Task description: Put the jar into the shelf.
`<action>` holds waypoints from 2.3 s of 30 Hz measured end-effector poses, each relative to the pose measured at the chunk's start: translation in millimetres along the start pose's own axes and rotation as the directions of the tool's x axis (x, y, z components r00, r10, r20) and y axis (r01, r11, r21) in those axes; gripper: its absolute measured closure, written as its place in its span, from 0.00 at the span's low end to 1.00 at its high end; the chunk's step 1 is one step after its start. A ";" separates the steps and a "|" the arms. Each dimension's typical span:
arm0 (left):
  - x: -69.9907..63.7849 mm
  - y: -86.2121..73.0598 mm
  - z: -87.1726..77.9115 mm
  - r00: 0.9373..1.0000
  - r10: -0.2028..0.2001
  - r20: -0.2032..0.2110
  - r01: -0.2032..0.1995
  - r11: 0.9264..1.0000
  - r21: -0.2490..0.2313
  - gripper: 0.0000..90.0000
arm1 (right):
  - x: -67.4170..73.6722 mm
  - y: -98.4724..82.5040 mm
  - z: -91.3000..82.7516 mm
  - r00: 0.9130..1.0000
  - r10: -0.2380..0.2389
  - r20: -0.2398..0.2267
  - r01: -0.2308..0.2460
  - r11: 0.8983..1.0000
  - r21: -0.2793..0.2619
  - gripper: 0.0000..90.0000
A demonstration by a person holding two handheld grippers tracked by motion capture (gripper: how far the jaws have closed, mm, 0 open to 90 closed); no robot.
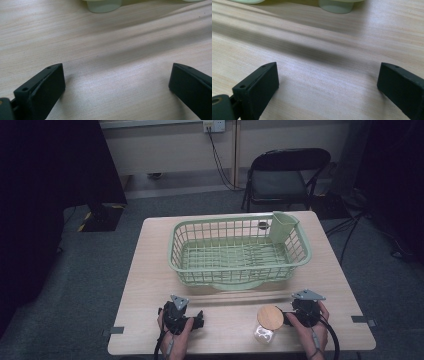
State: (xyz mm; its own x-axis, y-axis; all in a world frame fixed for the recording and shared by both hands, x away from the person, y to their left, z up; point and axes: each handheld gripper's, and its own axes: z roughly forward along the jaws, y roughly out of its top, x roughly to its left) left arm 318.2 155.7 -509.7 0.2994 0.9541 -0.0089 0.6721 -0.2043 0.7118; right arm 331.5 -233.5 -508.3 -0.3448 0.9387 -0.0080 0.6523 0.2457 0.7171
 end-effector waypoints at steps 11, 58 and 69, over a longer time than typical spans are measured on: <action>0.0 0.0 0.0 1.000 0.000 0.000 0.000 1.000 0.000 0.00 | 0.1 0.1 0.0 1.000 0.002 0.000 -0.002 1.000 0.001 0.03; 0.0 0.1 0.0 1.000 0.000 0.000 0.000 1.000 0.000 0.00 | -0.8 7.2 -43.6 0.998 0.060 -0.035 -0.065 0.983 -0.173 0.03; 0.0 0.1 0.0 1.000 0.000 0.000 0.000 1.000 0.000 0.00 | -0.1 19.4 -66.7 0.996 0.061 -0.067 -0.076 0.965 -0.251 0.02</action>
State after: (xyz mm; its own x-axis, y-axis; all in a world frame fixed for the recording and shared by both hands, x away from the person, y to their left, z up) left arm 318.2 155.7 -509.6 0.2990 0.9542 -0.0088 0.6721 -0.2041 0.7118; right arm 299.2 -245.0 -447.8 -0.3490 0.9335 0.0827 0.4861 0.1048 0.8676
